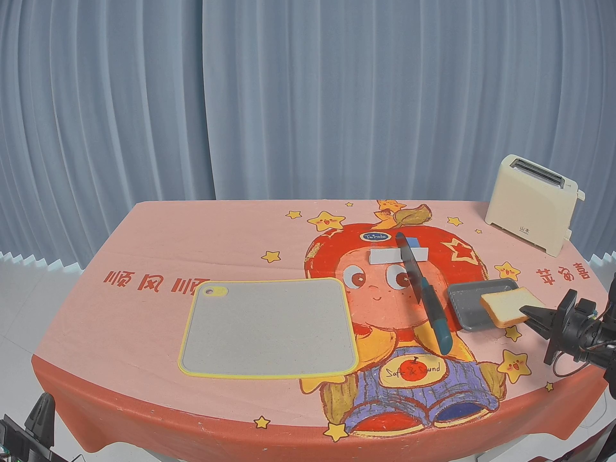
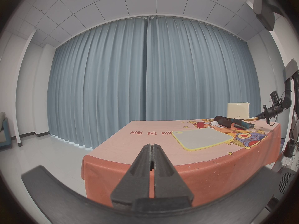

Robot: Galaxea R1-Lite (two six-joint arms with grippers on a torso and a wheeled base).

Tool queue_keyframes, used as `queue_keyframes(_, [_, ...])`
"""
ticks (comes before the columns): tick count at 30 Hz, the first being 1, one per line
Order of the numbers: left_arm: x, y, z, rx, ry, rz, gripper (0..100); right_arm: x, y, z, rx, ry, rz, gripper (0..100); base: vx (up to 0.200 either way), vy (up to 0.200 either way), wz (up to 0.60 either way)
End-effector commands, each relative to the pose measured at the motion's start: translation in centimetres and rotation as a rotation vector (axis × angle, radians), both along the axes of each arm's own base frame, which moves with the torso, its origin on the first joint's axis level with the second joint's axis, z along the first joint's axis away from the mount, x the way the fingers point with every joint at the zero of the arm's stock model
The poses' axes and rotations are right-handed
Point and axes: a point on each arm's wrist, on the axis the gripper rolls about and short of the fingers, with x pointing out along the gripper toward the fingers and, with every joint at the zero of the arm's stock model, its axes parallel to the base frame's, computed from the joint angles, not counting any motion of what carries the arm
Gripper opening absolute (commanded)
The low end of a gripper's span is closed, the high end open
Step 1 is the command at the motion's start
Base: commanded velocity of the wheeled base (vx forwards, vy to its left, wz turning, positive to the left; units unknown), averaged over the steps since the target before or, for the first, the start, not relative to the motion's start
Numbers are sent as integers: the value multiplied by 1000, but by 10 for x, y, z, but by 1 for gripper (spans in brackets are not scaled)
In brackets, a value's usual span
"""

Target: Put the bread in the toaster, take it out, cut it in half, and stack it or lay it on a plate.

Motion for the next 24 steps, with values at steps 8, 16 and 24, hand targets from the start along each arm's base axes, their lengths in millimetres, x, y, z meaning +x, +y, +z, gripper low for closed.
queue_keyframes(8, [0, 0, -5, -1, 1, 0, 0, -17, 2, 12, -9, -80, 0, 0, 0, 0, 0])
queue_keyframes(16, [0, 0, -5, 1, 1, 0, 0, -25, 4, 15, -12, -109, 13, 0, 0, 0, 0])
queue_keyframes(24, [0, 0, -5, 1, 1, 0, 0, -28, 7, 16, -13, -115, 27, 0, 0, 0, 0])
